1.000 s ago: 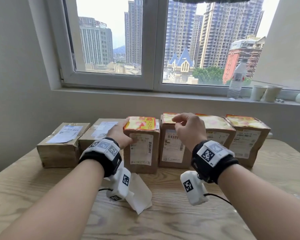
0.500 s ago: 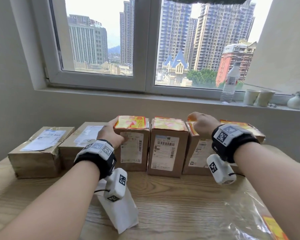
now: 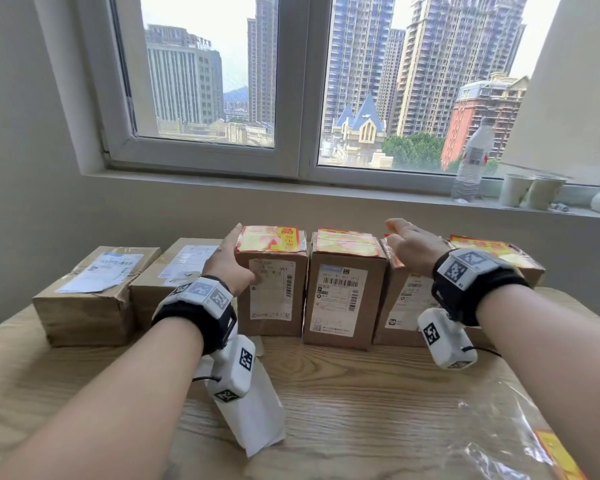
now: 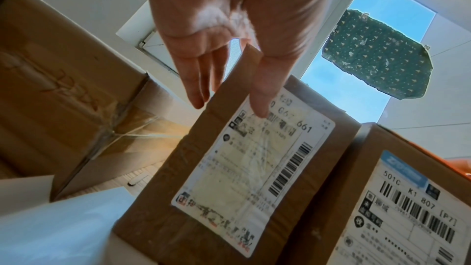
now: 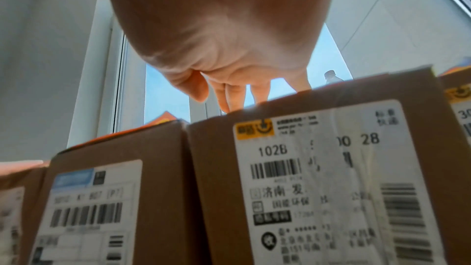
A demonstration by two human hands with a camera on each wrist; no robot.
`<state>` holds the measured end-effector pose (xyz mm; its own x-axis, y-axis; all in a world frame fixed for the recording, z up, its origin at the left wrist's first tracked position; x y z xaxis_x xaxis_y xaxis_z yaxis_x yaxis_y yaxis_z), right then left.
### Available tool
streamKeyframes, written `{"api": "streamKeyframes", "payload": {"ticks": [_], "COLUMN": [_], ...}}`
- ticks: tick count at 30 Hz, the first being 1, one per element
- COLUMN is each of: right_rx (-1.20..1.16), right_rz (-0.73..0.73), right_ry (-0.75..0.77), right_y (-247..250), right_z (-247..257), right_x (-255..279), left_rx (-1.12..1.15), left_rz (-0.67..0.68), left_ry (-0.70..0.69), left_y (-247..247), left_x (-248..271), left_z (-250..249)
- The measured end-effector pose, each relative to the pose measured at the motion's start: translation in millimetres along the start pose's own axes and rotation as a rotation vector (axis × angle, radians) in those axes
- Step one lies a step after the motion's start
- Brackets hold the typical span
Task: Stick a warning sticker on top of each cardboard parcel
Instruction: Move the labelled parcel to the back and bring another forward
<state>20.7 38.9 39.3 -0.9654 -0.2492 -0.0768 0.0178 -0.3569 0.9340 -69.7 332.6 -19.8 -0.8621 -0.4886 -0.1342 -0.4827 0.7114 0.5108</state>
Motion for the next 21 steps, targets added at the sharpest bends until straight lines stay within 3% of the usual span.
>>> {"api": "streamKeyframes", "payload": {"ticks": [6, 12, 17, 21], "right_rx": [-0.091, -0.275, -0.368, -0.365], "right_rz": [-0.062, -0.350, -0.209, -0.008], "right_ry": [0.058, 0.296, 0.416, 0.397], "right_y": [7, 2, -36, -85], "right_z": [15, 80, 142, 176], "right_x": [24, 59, 73, 72], "left_rx": [0.110, -0.054, -0.037, -0.049], "left_rz": [0.039, -0.049, -0.119, -0.158], "left_ry": [0.056, 0.047, 0.124, 0.164], "left_y": [10, 49, 88, 106], "left_x": [6, 14, 14, 14], "left_z": [-3, 5, 38, 66]}}
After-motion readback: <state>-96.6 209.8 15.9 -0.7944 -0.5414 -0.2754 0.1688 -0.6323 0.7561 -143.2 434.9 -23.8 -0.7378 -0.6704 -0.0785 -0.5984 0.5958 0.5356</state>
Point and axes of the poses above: each hand's wrist, its own x-axis away from the middle knuckle, its own y-axis out of the back of the hand, z = x × y, the point moved 3 cm from there along -x, towards the middle knuckle, and after that the axes turned 3 degrees about x, right-handed, at the moved point
